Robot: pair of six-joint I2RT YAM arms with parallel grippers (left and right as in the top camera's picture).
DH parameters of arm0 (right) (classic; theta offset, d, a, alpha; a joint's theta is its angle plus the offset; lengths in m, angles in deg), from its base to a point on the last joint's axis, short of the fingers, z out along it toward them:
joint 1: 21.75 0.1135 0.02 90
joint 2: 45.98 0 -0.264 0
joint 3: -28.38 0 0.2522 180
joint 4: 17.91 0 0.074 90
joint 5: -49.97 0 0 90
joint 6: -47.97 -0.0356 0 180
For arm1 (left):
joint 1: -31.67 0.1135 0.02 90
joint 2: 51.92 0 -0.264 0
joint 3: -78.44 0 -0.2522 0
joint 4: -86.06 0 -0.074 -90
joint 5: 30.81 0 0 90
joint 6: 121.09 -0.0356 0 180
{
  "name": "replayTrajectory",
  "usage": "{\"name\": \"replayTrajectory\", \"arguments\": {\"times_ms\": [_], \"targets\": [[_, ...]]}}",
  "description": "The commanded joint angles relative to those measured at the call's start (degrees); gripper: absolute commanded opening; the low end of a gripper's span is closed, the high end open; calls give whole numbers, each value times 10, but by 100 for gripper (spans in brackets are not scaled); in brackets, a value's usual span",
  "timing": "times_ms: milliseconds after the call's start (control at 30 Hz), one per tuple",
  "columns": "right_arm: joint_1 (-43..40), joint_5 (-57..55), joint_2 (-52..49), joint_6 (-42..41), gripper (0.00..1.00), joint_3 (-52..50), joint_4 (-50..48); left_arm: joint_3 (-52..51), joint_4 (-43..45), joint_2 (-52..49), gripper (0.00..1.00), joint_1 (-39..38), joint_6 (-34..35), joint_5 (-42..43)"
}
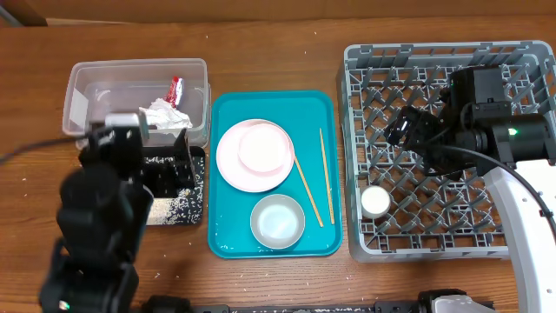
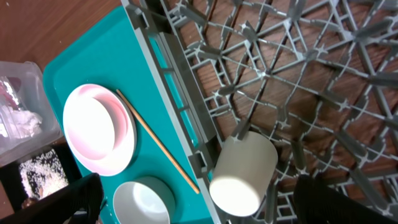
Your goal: Sort waste into correct bins and load items into the dishwasher
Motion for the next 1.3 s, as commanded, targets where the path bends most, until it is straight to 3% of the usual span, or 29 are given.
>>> {"name": "replayTrajectory", "arguments": {"times_ms": [0, 133, 433, 667, 800, 1267], "targets": [[-1, 3, 3, 2, 100, 4, -3, -116, 54, 79, 100, 24, 27, -9], [-1, 3, 3, 2, 100, 4, -3, -232, 109, 179, 100, 46, 68, -10], [-1, 3, 3, 2, 100, 4, -3, -425, 217, 341, 100, 80, 71, -9], [-1, 3, 3, 2, 100, 4, -3, -523, 270, 422, 100, 87, 68, -9], [-1, 3, 3, 2, 100, 4, -3, -597, 358, 426, 100, 88, 69, -2], [-1, 3, 3, 2, 100, 4, -3, -615, 358, 425, 100, 87, 71, 4]]}}
